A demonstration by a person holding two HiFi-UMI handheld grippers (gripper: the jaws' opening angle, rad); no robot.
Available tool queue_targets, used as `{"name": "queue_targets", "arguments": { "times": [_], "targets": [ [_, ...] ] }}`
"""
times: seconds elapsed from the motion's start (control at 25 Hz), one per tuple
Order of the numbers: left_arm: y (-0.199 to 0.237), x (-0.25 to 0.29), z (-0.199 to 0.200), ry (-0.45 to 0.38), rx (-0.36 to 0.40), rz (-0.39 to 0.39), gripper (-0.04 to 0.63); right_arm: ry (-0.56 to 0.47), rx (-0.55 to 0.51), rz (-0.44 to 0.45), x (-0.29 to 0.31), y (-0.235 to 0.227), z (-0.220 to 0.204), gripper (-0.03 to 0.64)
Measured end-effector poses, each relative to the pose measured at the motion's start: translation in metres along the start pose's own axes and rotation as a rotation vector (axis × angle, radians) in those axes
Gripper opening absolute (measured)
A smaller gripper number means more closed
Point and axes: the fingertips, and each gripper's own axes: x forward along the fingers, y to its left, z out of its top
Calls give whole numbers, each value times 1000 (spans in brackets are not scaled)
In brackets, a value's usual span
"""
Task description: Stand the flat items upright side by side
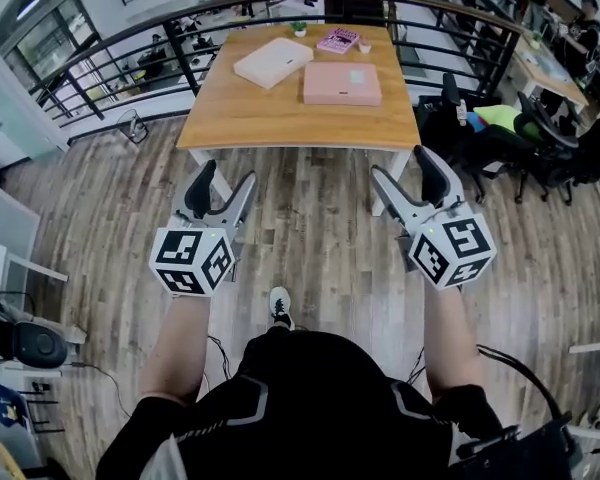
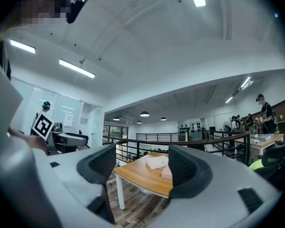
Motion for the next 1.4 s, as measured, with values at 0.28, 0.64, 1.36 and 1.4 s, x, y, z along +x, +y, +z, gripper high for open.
{"name": "queue_targets", "arguments": {
  "times": [0.28, 0.64, 1.36, 1.4],
  "targets": [
    [62, 60, -4, -11, -2, -29, 310, 35, -12, -36, 74, -13, -3, 343],
    [147, 129, -8, 13, 8, -70, 310, 52, 9, -79, 177, -24, -12, 341],
    [280, 212, -30, 62, -10, -41, 310, 90, 46, -116, 331, -25, -26, 327],
    [283, 216, -29, 57, -9, -41, 310, 85, 41, -109, 337, -27, -24, 327]
  ]
}}
